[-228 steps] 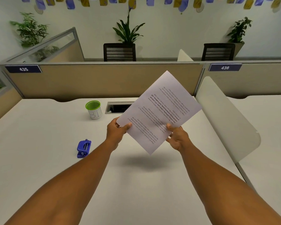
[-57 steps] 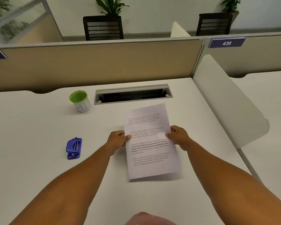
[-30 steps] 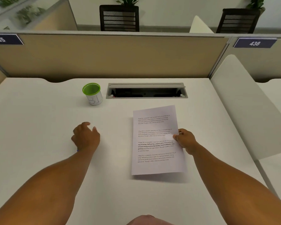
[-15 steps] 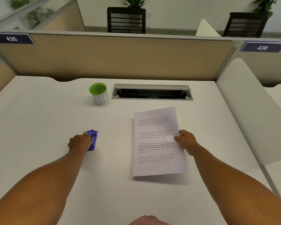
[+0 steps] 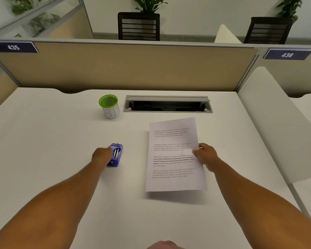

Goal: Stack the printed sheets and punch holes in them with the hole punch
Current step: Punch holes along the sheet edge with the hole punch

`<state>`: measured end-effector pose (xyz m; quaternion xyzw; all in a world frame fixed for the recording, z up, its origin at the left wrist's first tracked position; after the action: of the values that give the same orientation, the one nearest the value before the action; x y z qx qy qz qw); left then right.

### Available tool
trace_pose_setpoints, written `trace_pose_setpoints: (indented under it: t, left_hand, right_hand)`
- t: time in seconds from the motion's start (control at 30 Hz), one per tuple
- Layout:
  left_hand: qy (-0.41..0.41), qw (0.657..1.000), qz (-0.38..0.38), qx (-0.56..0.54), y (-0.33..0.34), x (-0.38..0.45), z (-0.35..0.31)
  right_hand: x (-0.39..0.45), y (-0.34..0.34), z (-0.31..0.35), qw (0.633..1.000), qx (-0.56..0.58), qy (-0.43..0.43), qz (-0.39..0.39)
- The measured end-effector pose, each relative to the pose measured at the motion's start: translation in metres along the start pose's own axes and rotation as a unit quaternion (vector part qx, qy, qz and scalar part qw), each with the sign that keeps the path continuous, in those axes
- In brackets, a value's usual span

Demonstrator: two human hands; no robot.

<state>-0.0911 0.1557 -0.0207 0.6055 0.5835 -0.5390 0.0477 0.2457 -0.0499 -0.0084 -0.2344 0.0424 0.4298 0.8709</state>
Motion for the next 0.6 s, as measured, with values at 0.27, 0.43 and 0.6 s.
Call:
trace_pose_setpoints:
  t: [0.27, 0.43, 0.6]
  left_hand:
    - [-0.022, 0.992, 0.115, -0.054, 0.043, -0.03, -0.013]
    - [-0.017, 0.987, 0.15, -0.06, 0.063, -0.05, -0.018]
    - [-0.005, 0.979, 0.192, -0.074, 0.076, -0.068, -0.023]
  right_hand:
    - [0.0, -0.001, 0.002, 1.0, 0.003, -0.01, -0.01]
    - [0.001, -0.003, 0.002, 1.0, 0.01, -0.009, -0.016]
    - [0.001, -0.006, 0.0, 1.0, -0.002, -0.013, -0.018]
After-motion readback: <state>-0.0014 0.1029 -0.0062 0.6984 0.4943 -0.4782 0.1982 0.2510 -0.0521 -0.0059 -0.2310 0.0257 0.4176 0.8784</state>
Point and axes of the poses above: each hand's wrist, its own x-axis towards the middle knuckle, its own y-axis out of the palm, z = x × y, the point moved 1 cm from there along x, towards the middle knuckle, and after that the axes turned 15 degrees about -y, right-handed, at the moved point
